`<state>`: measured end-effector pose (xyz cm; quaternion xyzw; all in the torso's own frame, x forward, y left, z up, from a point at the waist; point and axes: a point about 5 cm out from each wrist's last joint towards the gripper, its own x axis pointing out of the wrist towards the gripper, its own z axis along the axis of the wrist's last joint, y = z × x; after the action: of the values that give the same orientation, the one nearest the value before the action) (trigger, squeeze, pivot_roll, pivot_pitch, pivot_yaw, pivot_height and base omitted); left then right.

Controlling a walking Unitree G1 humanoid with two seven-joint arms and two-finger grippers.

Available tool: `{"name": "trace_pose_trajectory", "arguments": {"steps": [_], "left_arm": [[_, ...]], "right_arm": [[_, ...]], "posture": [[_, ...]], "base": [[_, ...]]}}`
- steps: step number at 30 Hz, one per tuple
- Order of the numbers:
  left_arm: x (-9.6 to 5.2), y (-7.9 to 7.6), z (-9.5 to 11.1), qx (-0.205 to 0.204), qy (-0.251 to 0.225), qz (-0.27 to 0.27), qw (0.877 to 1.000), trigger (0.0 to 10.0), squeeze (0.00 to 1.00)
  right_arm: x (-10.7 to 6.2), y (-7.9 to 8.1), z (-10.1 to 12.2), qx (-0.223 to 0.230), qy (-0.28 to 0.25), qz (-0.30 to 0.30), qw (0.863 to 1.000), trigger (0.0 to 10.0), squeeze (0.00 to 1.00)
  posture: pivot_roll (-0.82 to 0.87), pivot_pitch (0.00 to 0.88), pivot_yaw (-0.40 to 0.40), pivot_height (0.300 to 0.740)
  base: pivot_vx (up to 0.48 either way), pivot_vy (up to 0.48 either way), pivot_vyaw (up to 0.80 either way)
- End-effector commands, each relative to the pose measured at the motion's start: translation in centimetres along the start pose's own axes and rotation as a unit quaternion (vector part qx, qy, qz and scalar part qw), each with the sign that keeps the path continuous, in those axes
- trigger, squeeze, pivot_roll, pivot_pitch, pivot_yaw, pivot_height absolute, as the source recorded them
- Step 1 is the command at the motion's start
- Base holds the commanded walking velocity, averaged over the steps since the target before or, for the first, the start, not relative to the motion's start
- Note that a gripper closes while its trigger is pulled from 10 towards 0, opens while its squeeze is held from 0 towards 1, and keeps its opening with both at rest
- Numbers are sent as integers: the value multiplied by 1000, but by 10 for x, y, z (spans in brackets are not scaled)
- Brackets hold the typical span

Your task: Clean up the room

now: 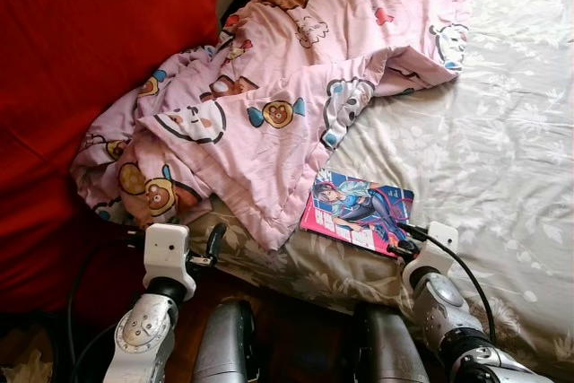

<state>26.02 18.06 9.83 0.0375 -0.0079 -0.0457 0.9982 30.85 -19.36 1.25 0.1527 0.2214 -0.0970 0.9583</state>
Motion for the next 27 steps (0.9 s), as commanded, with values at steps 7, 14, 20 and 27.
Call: {"name": "trace_pose_trajectory", "arguments": {"steps": [7, 14, 20, 27], "left_arm": [[1, -2, -11, 1, 9, 3, 1000, 10000, 0], [-5, -4, -19, -7, 11, 15, 1000, 10000, 0], [-14, -1, -22, -14, 10, 33, 999, 10000, 0], [-15, 4, -23, -16, 10, 45, 999, 10000, 0]], "right_arm": [[-15, -6, -5, 23, -91, 13, 995, 0, 0], [-43, 1, -5, -41, -172, 72, 982, 0, 0], [-57, 13, 0, -69, -199, 107, 972, 10000, 0], [-60, 18, 11, -64, -223, 119, 965, 10000, 0]], "posture": [[-62, 130, 60, 609], [-79, 62, 34, 609], [-79, 34, 20, 609], [-68, 38, 14, 619]], "base": [[0, 0, 0], [0, 0, 0], [0, 0, 0], [0, 0, 0]]}}
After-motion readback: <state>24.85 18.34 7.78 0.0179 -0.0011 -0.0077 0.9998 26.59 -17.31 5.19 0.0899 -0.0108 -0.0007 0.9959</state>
